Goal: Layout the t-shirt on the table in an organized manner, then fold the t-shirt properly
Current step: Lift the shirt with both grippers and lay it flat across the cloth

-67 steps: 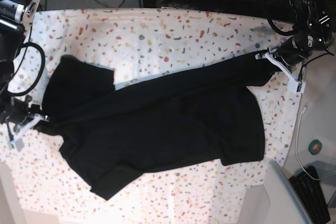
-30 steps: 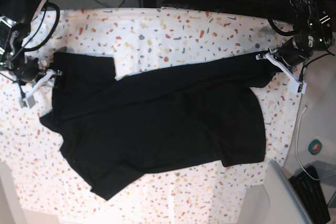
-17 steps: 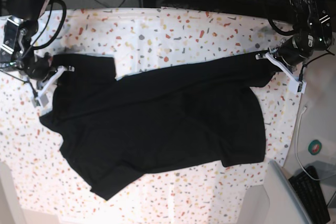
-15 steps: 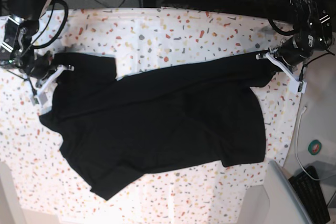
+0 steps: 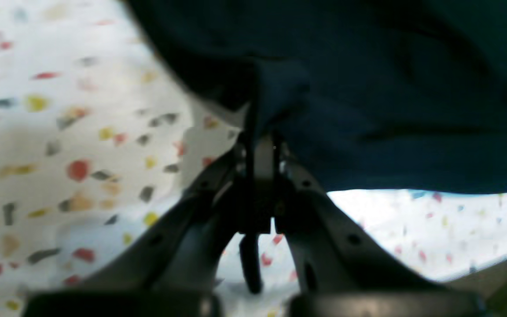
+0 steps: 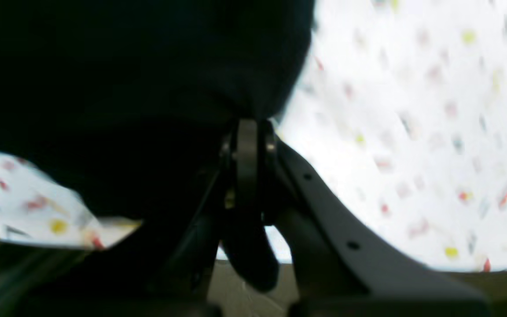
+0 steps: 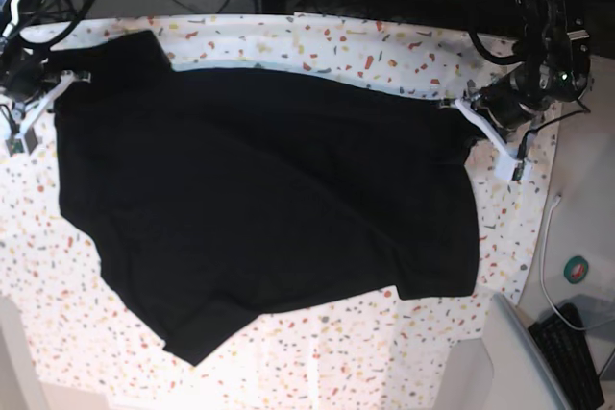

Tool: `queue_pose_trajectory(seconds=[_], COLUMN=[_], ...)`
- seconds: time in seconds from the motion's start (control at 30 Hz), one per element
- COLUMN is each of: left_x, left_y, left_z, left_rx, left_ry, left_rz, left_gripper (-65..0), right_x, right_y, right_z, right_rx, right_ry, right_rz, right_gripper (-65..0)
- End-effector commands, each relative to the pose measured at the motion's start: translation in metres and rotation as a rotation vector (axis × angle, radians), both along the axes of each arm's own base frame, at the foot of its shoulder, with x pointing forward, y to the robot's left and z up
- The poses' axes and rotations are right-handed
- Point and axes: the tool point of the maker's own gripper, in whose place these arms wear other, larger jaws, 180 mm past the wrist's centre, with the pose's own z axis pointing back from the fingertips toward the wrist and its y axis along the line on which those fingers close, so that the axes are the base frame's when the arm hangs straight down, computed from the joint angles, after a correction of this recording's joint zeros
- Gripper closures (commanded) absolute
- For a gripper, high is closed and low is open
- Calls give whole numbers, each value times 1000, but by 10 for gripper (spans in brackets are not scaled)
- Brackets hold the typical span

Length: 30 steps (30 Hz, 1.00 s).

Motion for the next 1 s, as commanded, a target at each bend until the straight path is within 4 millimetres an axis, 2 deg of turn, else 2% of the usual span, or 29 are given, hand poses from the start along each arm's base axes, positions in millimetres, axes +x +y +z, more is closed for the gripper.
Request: queue_pose_trajectory(seconds=[0.0, 0.1, 0.23, 0.33, 0.47, 0.57, 0.63, 0.7, 0.77, 0.83, 0.9, 0.93, 0.97], left_x=[24, 69, 147, 204, 272, 321, 345, 357, 358, 352, 343, 339, 334], left_y=[-8, -24, -42, -53, -102, -132, -151, -164, -176, -182, -180, -175, -169], left_z=[17, 35, 77, 105, 159, 222, 276, 328, 381, 415, 430, 424, 416], left_rx=[-16, -33, -42, -31, -60, -104, -143, -161, -167, -175, -198, -215, -239], left_ry=[-75, -142, -244, -227, -305, -417, -498, -575, -667, -743, -758, -737, -722], left_rz=[-22, -54, -104, -99, -140, -141, -141, -156, -184, -205, -211, -204, -192], left_gripper=[0, 0, 0, 0, 0, 0, 0, 0, 0, 0, 0, 0, 0], right_x=[18, 54, 122, 183, 257, 304, 319, 328, 329, 319, 309, 303, 297], right_y=[-11, -25, -60, -77, -83, -100, -119, -127, -133, -143, -144, -143, -143], right_z=[12, 20, 46, 82, 140, 212, 270, 328, 374, 407, 428, 433, 427], right_rx=[-25, -15, 2, 2, 6, -32, -88, -132, -172, -221, -275, -304, -333], right_ry=[-50, -92, -163, -226, -383, -521, -615, -712, -771, -794, -803, -799, -769], right_rz=[-4, -10, -29, 15, 75, 36, 5, 7, 4, -11, -11, -11, -6], right_gripper=[0, 0, 0, 0, 0, 0, 0, 0, 0, 0, 0, 0, 0])
